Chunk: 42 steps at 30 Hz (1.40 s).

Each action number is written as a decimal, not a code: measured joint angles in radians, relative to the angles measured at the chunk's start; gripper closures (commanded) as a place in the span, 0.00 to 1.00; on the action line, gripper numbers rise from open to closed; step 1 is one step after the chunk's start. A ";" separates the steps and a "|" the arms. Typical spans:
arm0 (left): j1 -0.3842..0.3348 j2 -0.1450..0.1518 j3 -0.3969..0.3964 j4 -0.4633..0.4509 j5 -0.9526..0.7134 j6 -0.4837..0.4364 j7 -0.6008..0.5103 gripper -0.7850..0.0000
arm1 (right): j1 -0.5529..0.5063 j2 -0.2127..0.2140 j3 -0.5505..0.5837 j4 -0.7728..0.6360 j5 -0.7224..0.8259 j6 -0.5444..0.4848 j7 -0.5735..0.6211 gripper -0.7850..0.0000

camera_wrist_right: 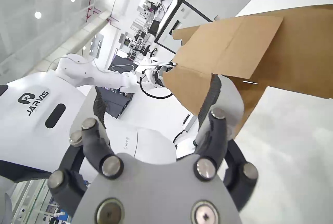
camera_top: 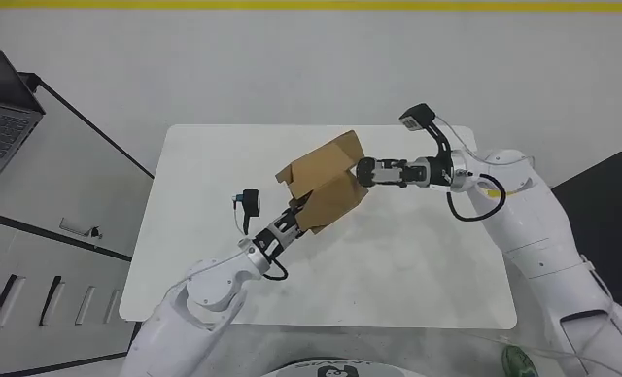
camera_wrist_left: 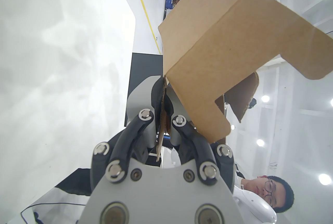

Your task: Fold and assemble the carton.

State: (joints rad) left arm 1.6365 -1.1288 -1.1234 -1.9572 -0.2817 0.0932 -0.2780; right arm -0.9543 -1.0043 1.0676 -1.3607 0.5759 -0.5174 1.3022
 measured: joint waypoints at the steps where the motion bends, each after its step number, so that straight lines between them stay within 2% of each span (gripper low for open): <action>1: 0.000 0.000 -0.001 0.001 -0.006 -0.001 -0.003 1.00 | 0.003 -0.002 -0.006 0.005 -0.003 -0.002 -0.001 0.15; 8: -0.006 -0.003 -0.007 0.003 -0.016 0.004 -0.010 1.00 | 0.017 -0.010 -0.033 0.029 -0.027 -0.009 -0.008 0.18; 12: -0.010 -0.005 -0.005 0.004 -0.019 0.010 -0.007 1.00 | 0.019 -0.009 -0.036 0.033 -0.068 -0.018 -0.018 0.22; 16: -0.015 -0.007 -0.001 0.007 -0.022 0.012 -0.008 1.00 | 0.018 -0.008 -0.042 0.032 -0.092 -0.025 -0.025 0.35; 18: -0.018 -0.008 0.001 0.009 -0.022 0.014 -0.008 1.00 | 0.018 -0.009 -0.047 0.031 -0.096 -0.027 -0.026 0.46; 21: -0.021 -0.010 0.005 0.011 -0.023 0.015 -0.009 1.00 | 0.022 -0.010 -0.054 0.034 -0.106 -0.028 -0.028 0.53; 42: -0.035 -0.019 0.013 0.022 -0.016 0.026 -0.014 1.00 | 0.046 -0.009 -0.061 0.048 -0.238 -0.076 -0.081 0.55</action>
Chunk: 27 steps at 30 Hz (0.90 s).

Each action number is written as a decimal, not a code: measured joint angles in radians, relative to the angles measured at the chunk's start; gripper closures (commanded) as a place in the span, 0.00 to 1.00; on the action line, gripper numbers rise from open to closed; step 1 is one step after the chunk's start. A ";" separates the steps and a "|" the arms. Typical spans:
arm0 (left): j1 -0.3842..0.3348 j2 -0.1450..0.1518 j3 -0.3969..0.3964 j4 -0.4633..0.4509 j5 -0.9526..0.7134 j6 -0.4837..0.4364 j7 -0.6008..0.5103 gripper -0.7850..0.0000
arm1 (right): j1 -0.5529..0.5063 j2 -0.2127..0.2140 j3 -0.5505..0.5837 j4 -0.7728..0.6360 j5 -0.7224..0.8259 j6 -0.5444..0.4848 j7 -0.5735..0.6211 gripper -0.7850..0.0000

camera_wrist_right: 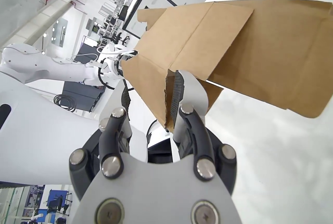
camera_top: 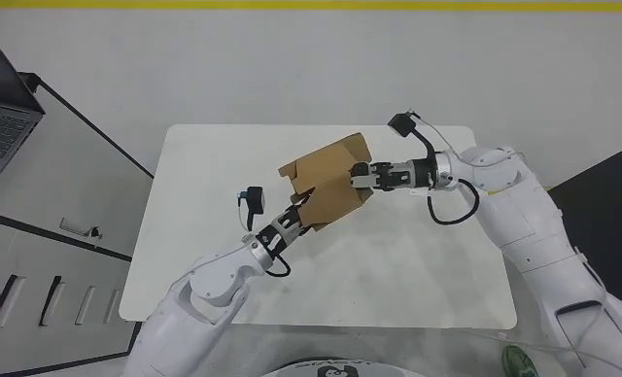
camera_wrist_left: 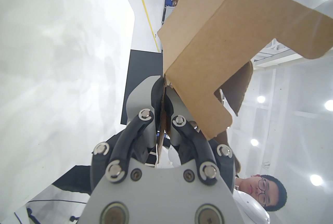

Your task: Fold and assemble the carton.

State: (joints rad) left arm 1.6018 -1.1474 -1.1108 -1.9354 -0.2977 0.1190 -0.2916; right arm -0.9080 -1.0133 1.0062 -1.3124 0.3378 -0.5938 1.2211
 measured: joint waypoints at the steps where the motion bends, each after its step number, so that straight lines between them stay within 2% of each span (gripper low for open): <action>1: 0.000 0.000 0.000 0.000 0.000 0.000 0.000 1.00 | 0.001 0.000 -0.001 0.000 -0.003 0.000 -0.002 0.56; 11: -0.001 -0.004 0.002 0.002 0.003 -0.001 0.004 1.00 | 0.002 -0.005 -0.018 0.007 0.014 0.012 0.009 0.58; 22: -0.001 -0.008 -0.002 0.003 0.012 -0.007 0.023 1.00 | 0.001 -0.007 -0.021 0.015 0.070 0.036 0.041 0.71; 27: -0.005 -0.010 0.003 0.005 0.014 0.001 0.011 1.00 | 0.005 -0.004 -0.023 -0.003 0.036 0.027 0.032 0.69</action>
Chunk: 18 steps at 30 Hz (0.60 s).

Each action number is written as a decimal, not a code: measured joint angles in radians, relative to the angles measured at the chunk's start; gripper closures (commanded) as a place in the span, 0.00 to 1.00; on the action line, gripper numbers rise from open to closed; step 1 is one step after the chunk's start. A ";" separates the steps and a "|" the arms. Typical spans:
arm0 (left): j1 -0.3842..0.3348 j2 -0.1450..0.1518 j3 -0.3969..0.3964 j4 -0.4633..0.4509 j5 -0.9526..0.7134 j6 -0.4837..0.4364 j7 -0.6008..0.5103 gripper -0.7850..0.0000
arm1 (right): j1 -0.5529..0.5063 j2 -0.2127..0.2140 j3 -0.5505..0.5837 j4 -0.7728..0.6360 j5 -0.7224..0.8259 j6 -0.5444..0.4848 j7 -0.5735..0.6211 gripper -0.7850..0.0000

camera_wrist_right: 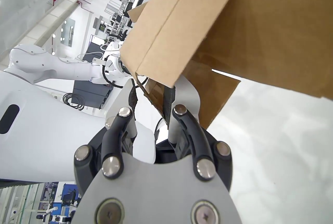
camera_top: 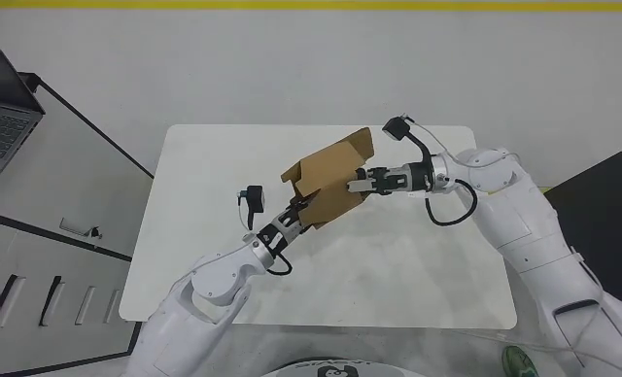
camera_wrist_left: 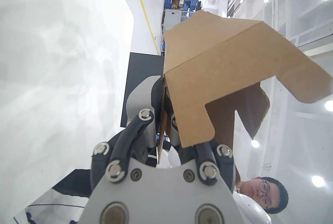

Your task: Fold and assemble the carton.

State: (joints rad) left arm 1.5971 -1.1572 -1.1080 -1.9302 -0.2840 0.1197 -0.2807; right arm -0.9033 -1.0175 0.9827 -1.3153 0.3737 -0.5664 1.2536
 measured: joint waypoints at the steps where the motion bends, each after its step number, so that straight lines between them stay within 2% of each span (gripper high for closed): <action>1: 0.000 0.000 0.000 0.000 0.000 0.001 -0.001 1.00 | 0.001 0.001 0.000 -0.004 -0.009 -0.004 -0.004 0.68; 3: -0.001 -0.001 0.000 0.001 -0.002 0.003 -0.004 1.00 | 0.003 0.002 -0.001 -0.015 -0.033 -0.016 -0.016 0.66; 7: 0.001 -0.002 -0.001 0.003 -0.009 0.007 -0.009 1.00 | 0.003 0.007 -0.005 -0.039 -0.074 -0.042 -0.042 0.69; 11: 0.003 -0.003 -0.004 0.004 -0.020 0.012 -0.014 1.00 | 0.002 0.013 -0.013 -0.060 -0.101 -0.061 -0.061 0.81; 15: 0.006 -0.004 -0.006 0.006 -0.032 0.016 -0.011 1.00 | 0.004 0.022 -0.023 -0.073 -0.103 -0.073 -0.073 0.81; 18: 0.008 -0.005 -0.009 0.006 -0.038 0.018 -0.009 1.00 | 0.006 0.031 -0.031 -0.084 -0.105 -0.082 -0.082 0.78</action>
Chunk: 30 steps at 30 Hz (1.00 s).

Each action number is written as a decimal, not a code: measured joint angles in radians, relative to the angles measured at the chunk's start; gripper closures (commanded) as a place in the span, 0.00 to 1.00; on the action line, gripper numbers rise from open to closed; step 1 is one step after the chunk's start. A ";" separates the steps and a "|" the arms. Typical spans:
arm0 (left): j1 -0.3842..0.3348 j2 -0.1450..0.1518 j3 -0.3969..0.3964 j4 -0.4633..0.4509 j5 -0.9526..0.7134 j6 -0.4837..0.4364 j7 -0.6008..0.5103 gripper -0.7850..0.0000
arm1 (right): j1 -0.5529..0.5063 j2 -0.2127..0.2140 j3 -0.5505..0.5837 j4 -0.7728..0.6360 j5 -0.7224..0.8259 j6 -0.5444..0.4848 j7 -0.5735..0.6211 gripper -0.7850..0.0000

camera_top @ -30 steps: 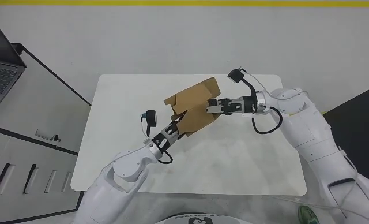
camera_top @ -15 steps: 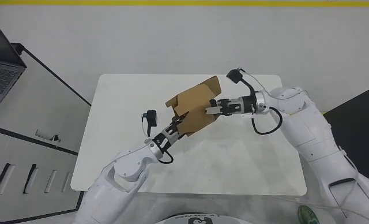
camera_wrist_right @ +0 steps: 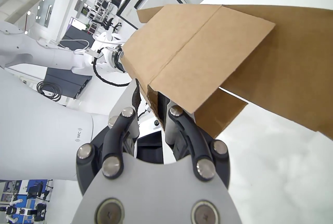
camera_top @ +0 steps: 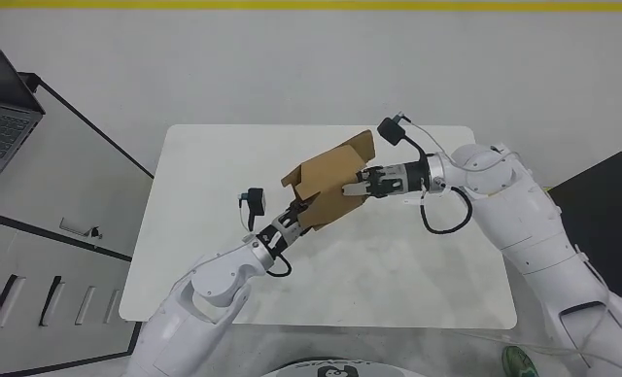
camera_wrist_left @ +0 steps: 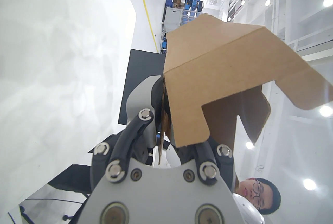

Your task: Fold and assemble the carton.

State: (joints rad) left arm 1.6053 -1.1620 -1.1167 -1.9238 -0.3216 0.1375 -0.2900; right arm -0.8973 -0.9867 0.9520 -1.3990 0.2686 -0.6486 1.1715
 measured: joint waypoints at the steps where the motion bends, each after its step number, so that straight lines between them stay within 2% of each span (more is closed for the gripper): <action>1: 0.001 0.000 -0.001 0.000 -0.001 0.000 -0.001 1.00 | 0.001 0.003 -0.003 -0.004 0.000 -0.003 -0.003 0.76; 10: 0.004 -0.002 -0.005 0.002 -0.017 0.007 -0.003 1.00 | 0.009 0.037 -0.041 -0.025 0.009 -0.039 -0.039 0.67; 18: 0.007 -0.003 -0.004 -0.007 -0.038 0.015 -0.041 1.00 | 0.033 0.068 -0.098 -0.036 0.004 -0.085 -0.085 0.65; 26: 0.009 -0.004 -0.009 -0.006 -0.074 0.019 -0.065 1.00 | 0.062 0.096 -0.165 -0.031 0.009 -0.139 -0.139 0.73; 29: 0.009 -0.004 -0.011 -0.005 -0.080 0.019 -0.067 1.00 | 0.075 0.105 -0.194 -0.027 0.019 -0.154 -0.154 0.81; 30: 0.009 -0.004 -0.011 -0.004 -0.082 0.019 -0.068 1.00 | 0.080 0.108 -0.204 -0.026 0.022 -0.159 -0.159 0.87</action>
State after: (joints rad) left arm 1.6143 -1.1660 -1.1281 -1.9280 -0.4036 0.1566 -0.3575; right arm -0.8169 -0.8782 0.7476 -1.4247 0.2905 -0.8079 1.0124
